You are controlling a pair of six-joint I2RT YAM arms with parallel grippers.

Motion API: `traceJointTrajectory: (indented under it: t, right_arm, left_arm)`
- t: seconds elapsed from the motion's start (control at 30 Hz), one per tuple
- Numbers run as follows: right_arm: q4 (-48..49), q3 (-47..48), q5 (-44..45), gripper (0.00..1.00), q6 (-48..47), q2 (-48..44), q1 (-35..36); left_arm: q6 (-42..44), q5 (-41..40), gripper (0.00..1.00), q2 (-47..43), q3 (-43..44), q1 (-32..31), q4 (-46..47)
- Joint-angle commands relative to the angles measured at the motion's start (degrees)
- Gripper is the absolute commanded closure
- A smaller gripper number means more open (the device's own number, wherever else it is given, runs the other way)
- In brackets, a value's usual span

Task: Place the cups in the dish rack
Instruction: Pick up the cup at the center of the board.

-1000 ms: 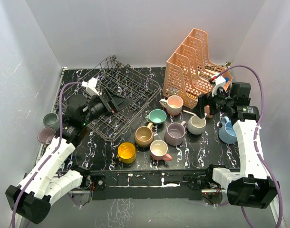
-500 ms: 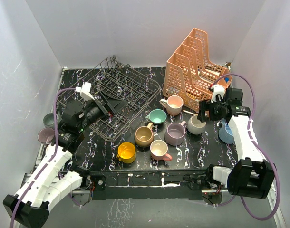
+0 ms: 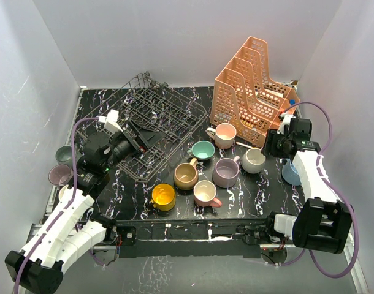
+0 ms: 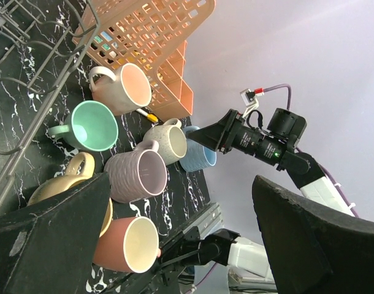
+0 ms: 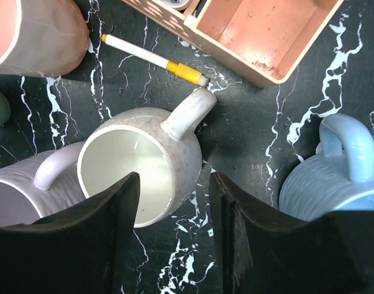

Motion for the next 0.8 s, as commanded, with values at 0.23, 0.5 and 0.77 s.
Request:
traceJointTrajectory:
  t: [0.23, 0.5, 0.77]
  right_arm:
    - [-1.13, 5.20, -11.83, 0.48, -21.72, 1.31, -0.31]
    - [-22.26, 9.93, -31.43, 0.36, -79.64, 1.36, -0.24]
    - [-30.80, 16.25, -31.47, 0.17, -108.42, 8.07, 0.12]
  left_arm:
    - [-0.60, -0.25, 0.03, -0.73, 0.26, -0.18, 1.08]
    - [0.00, -0.70, 0.03, -0.81, 0.12, -0.18, 1.54]
    - [-0.22, -0.58, 0.03, -0.90, -0.72, -0.21, 1.27]
